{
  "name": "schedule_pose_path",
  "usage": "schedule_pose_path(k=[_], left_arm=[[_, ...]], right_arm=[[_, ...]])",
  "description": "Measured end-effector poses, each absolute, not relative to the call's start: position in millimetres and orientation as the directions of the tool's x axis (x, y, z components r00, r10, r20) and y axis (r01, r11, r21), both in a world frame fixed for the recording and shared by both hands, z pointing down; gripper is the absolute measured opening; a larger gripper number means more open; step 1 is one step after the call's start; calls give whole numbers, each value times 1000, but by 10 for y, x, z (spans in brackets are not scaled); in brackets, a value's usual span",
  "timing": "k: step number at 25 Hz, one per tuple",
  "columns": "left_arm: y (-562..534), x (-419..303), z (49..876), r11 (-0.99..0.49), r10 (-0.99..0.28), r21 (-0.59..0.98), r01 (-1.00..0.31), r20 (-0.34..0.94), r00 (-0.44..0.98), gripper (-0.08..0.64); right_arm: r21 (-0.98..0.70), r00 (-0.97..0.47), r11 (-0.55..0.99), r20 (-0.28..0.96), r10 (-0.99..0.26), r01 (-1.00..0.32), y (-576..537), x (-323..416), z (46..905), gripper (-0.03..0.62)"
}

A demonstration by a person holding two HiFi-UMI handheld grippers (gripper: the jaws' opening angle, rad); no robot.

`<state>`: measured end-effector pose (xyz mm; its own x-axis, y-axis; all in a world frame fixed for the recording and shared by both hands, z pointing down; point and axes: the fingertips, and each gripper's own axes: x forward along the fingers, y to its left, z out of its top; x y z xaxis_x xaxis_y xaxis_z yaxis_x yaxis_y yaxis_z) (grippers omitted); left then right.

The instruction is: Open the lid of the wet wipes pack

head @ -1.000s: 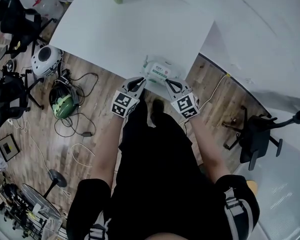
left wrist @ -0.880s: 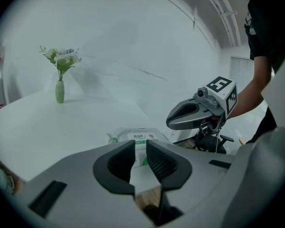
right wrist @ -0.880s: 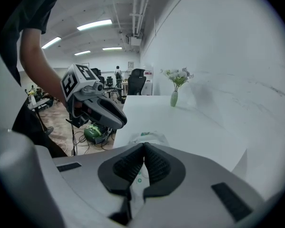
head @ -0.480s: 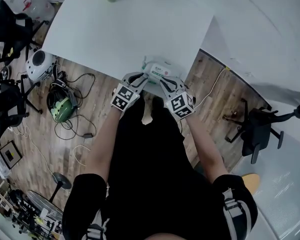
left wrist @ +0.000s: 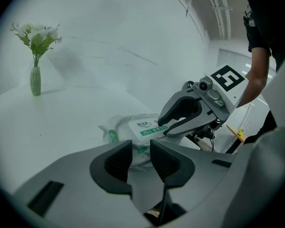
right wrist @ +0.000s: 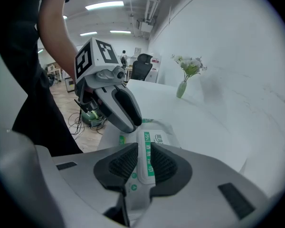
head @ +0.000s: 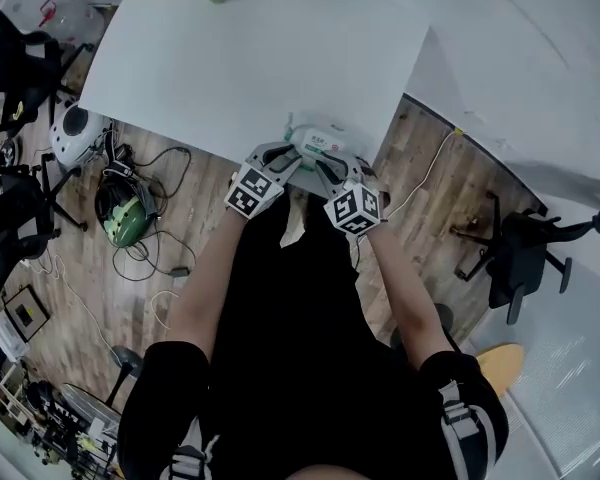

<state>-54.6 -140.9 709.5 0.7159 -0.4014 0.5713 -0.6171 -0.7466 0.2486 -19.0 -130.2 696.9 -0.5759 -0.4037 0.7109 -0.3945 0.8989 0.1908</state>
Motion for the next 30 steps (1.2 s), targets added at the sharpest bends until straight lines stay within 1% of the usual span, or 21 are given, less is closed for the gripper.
schedule_pose_path(k=[4,8,10,12,14,19,23,25,27,29,30], left_arm=[[-1439,-551,7116,-742,-401,259,-619,568,719,120],[-1456,-558,7124,-738,-410,266,-620,552,726,118],[-1455,-563,7130,-728,-423,282,-625,533,733,118],[-1454,-577,7127,-719,-434,294,-630,517,737,118],[-1452,-586,7117,-715,-440,299,-632,510,739,115],[-1449,-579,7124,-712,-450,293,-638,508,734,104],[-1441,-584,7110,-713,-452,286,-640,510,732,103],[-1446,-596,7102,-713,-451,290,-639,509,733,101],[-1451,-611,7104,-708,-452,296,-641,507,734,94],[-1459,-625,7104,-705,-453,300,-643,508,733,83],[-1460,-628,7102,-704,-453,300,-643,508,733,81]], right_arm=[[226,-566,907,721,-401,-355,-1322,-196,7015,100],[228,-579,910,711,-399,-348,-1319,-206,6997,100],[214,-603,915,697,-388,-341,-1300,-229,6981,123],[215,-605,918,698,-383,-333,-1292,-246,6993,129],[236,-590,919,710,-384,-315,-1285,-254,7028,138],[305,-560,913,721,-408,-272,-1267,-251,7062,137],[341,-540,903,723,-430,-262,-1307,-241,7026,123],[342,-536,905,729,-426,-253,-1324,-247,7020,132],[340,-535,910,737,-414,-236,-1309,-264,7027,127],[318,-539,918,743,-397,-237,-1285,-280,7023,86],[295,-546,921,743,-388,-253,-1279,-283,7011,81]])
